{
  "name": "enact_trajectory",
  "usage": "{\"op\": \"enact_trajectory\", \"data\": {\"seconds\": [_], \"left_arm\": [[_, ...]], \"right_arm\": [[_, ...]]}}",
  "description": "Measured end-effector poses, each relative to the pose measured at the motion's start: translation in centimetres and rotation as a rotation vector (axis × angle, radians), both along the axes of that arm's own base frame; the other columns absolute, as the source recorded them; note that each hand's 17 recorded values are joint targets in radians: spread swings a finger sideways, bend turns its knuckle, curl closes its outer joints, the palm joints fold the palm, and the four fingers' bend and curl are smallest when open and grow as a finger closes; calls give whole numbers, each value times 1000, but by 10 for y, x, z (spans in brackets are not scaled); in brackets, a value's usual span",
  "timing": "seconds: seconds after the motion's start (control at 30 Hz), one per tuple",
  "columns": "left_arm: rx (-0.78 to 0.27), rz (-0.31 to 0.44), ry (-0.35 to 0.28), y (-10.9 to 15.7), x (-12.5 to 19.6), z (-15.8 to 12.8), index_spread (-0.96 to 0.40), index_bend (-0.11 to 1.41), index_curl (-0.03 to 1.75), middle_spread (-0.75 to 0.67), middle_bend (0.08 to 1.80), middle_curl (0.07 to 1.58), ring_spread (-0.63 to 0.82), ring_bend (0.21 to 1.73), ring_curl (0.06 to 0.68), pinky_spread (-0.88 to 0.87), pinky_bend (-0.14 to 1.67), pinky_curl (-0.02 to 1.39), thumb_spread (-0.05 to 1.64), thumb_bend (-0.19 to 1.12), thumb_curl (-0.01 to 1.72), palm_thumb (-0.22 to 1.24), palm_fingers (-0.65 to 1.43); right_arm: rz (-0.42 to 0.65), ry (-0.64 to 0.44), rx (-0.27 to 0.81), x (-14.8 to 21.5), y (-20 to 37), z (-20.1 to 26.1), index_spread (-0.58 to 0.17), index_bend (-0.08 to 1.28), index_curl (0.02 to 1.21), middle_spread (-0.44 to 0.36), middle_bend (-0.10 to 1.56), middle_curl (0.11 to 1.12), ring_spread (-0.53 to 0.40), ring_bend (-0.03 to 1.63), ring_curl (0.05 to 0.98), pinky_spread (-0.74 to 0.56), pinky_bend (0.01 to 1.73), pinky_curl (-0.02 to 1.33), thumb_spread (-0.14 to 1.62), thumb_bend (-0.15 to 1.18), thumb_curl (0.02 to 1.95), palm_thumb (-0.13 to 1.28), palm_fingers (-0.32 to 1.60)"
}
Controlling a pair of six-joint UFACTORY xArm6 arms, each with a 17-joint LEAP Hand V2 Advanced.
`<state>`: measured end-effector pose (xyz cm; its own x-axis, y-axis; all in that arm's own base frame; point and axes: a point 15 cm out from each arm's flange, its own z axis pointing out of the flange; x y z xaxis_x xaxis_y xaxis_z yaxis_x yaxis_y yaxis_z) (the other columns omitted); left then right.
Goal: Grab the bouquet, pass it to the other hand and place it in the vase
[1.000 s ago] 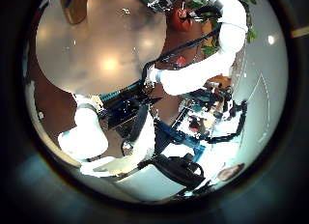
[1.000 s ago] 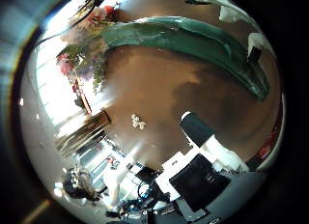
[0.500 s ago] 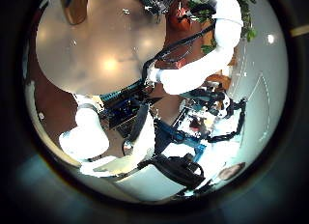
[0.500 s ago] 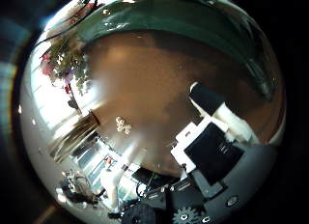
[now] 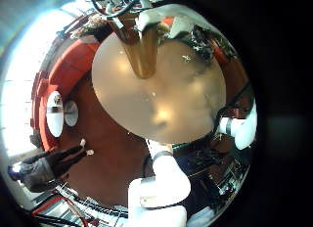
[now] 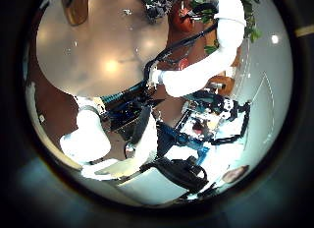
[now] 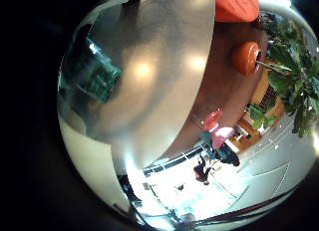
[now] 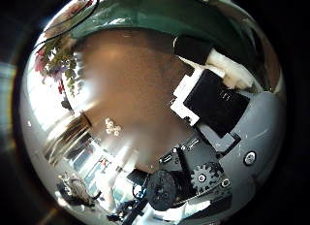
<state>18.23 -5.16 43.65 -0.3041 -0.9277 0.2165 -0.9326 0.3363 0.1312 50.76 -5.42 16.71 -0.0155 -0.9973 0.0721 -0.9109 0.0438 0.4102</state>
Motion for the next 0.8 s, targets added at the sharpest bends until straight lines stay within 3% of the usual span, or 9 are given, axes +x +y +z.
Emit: {"op": "enact_trajectory", "data": {"seconds": [0.23, 0.4, 0.8], "left_arm": [[1, -1, -7, 1, -2, 3, 49, 179, 358, 421, 197, 343, 598, 429, 208, 556, 185, 263, 1098, -22, 304, 276, 113], [0, -2, -7, 1, -2, 3, 49, 179, 358, 422, 197, 343, 598, 429, 208, 556, 185, 263, 1098, -22, 304, 276, 113], [-5, 1, -20, 0, 3, 6, 49, 182, 359, 420, 195, 342, 604, 437, 210, 551, 183, 262, 1098, -22, 304, 276, 116]], "right_arm": [[-1, -59, 6, 2, -7, 37, -359, 1053, 922, -214, 1263, 832, -222, 1408, 626, -240, 1417, 573, 846, 24, 712, 1155, 1141], [12, -131, 49, 1, -11, 80, -327, 1099, 951, -194, 1299, 860, -212, 1445, 657, -208, 1438, 615, 853, 28, 765, 1175, 1110], [-25, -306, 469, -20, 28, 186, -275, 1147, 967, -163, 1338, 881, -198, 1472, 693, -174, 1399, 702, 857, 47, 907, 1217, 1093]]}}
